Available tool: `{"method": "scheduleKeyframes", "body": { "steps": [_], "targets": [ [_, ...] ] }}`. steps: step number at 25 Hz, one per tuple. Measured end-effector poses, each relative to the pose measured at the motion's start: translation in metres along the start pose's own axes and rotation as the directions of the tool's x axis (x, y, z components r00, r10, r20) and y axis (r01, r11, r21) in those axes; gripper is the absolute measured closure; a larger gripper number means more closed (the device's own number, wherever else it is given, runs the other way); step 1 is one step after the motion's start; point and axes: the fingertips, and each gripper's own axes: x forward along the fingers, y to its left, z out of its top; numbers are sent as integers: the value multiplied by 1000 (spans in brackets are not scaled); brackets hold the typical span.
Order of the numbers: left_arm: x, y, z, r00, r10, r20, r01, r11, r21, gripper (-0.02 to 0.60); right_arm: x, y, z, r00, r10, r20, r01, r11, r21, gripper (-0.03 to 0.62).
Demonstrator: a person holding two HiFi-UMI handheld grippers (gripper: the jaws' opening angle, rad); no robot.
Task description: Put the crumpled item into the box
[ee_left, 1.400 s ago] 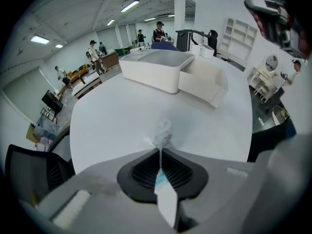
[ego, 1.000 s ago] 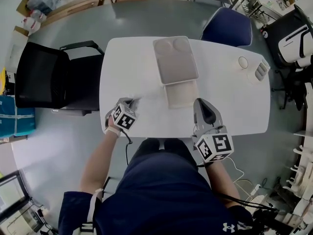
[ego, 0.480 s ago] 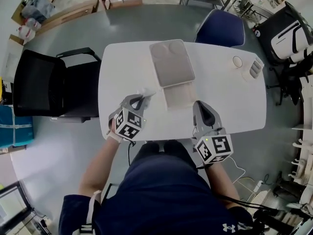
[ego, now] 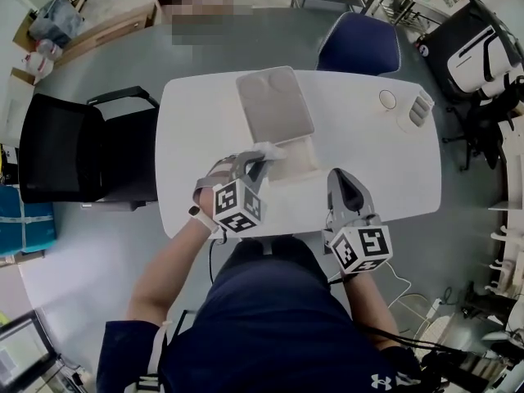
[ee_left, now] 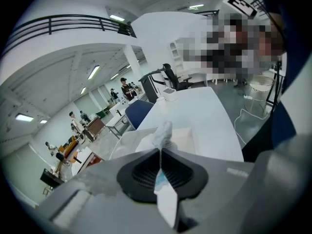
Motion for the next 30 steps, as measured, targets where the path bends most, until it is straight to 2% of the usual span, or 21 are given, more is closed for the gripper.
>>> {"method": "scheduleKeyframes", "body": {
  "steps": [3,10,21,30],
  "targets": [
    [17,-15,8,999,-34,-16,35,999,33,569,-1,-10,2,1000,8,6,-8,1000,3,592],
    [62,-31,18,996,-71,-61,72,997,4,569,-14,-51,-3,1000,-17,-8,18,999,32,592],
    [121,-53,1,977,-146,-156,139,989,-55,569,-25,-90,-16,998,-46,-33,48,997,64,592],
    [152,-71,-17,950,-207,-233,194,978,-79,568,-32,-111,-24,996,-67,-53,72,994,80,592]
  ]
}}
